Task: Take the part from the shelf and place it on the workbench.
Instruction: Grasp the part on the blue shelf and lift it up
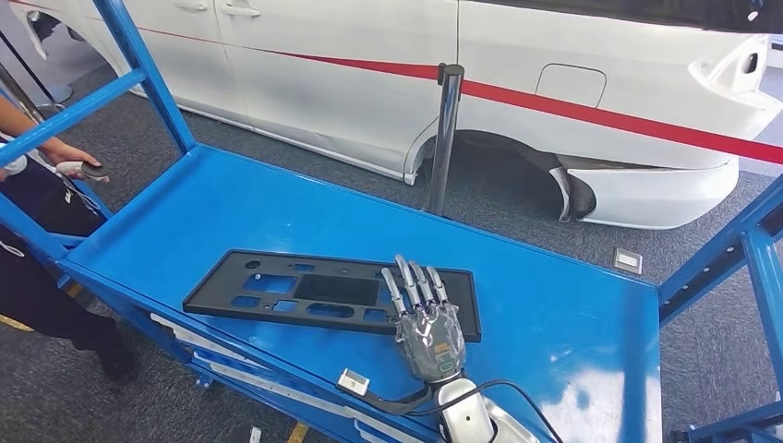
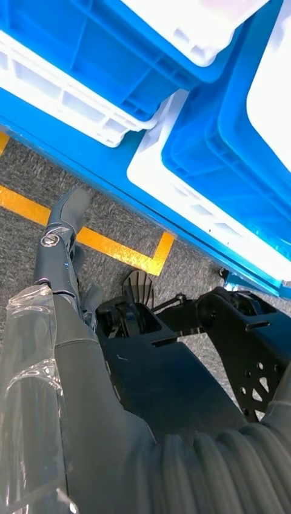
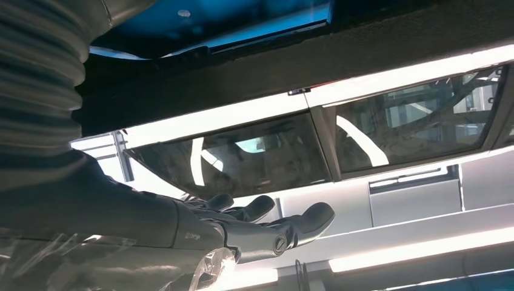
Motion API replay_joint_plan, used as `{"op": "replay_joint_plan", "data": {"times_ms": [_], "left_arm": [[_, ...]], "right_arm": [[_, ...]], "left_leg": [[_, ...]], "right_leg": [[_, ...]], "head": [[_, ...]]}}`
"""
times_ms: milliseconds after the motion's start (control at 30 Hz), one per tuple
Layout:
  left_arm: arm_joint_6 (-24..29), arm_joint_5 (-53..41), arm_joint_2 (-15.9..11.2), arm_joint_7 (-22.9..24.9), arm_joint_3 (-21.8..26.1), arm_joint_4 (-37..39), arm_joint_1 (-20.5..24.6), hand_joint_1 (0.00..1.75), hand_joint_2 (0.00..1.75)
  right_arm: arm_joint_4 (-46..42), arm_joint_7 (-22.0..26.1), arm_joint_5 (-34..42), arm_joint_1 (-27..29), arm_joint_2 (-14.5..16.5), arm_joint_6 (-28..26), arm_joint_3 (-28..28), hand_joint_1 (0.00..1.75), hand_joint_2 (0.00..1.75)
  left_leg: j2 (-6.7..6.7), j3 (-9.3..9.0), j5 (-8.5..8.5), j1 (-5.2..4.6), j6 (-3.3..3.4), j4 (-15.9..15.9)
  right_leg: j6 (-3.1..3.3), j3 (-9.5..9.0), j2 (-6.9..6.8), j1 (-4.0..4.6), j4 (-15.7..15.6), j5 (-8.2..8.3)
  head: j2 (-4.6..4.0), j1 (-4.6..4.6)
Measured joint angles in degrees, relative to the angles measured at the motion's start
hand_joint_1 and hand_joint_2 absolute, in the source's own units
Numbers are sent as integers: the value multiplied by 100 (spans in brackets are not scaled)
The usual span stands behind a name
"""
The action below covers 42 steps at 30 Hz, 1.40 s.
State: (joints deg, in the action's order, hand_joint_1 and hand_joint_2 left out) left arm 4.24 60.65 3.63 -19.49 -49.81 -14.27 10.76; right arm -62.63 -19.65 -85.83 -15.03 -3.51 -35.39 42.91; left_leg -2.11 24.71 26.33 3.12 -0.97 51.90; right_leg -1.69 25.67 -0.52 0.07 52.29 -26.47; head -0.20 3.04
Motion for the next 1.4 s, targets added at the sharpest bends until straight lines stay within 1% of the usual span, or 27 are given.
{"op": "replay_joint_plan", "data": {"times_ms": [567,767,800,900,933,1067,1167,1267,1300,1400], "left_arm": [[38,-7,0,-92,0,0,-5,0,175],[86,-262,0,-457,0,0,-17,0,175],[117,-330,0,-547,-1,0,-19,0,131],[311,-536,1,-849,-10,0,-13,0,131],[368,-582,2,-901,-13,0,-11,0,175],[565,-625,2,-804,-17,0,-10,0,0],[657,-578,2,-722,-17,0,-13,0,0],[639,-483,2,-428,-17,0,-25,0,0],[622,-450,2,-320,-17,0,-33,0,0],[588,-407,2,-182,-17,0,-56,0,0]], "right_arm": [[-31,90,65,13,84,0,28,0,175],[-40,87,2,21,87,0,36,0,175],[-41,85,1,23,87,0,37,0,131],[-46,81,-2,27,87,0,39,0,0],[-51,86,-3,28,87,0,40,0,0],[-82,117,-10,34,87,0,50,0,0],[-90,116,-13,36,87,0,62,0,0],[-93,146,-5,37,88,0,77,0,0],[-93,163,-2,36,89,0,85,17,0],[-93,189,0,30,89,0,113,148,0]], "left_leg": [[7,-5,21,0,-1,3],[8,-7,28,-1,0,4],[8,-8,29,-1,0,4],[8,-11,31,-1,-1,4],[8,-11,32,-1,-1,4],[8,-7,32,-1,-1,4],[8,-5,33,-1,-2,4],[8,-4,33,-1,-1,4],[8,-4,33,-1,-1,4],[8,-4,35,-1,-2,4]], "right_leg": [[-5,-13,-7,-1,2,-19],[-6,-9,-8,-4,2,-25],[-7,-8,-8,-4,1,-27],[-7,-11,-8,-4,1,-27],[-7,-12,-8,-4,1,-27],[-7,-15,-8,-4,1,-29],[-8,-14,-8,-4,1,-31],[-9,-13,-8,-5,1,-30],[-9,-13,-8,-5,1,-31],[-10,-13,-8,-5,1,-34]], "head": [[0,0],[0,0],[0,0],[0,0],[0,0],[0,0],[0,0],[0,0],[0,0],[0,0]]}}
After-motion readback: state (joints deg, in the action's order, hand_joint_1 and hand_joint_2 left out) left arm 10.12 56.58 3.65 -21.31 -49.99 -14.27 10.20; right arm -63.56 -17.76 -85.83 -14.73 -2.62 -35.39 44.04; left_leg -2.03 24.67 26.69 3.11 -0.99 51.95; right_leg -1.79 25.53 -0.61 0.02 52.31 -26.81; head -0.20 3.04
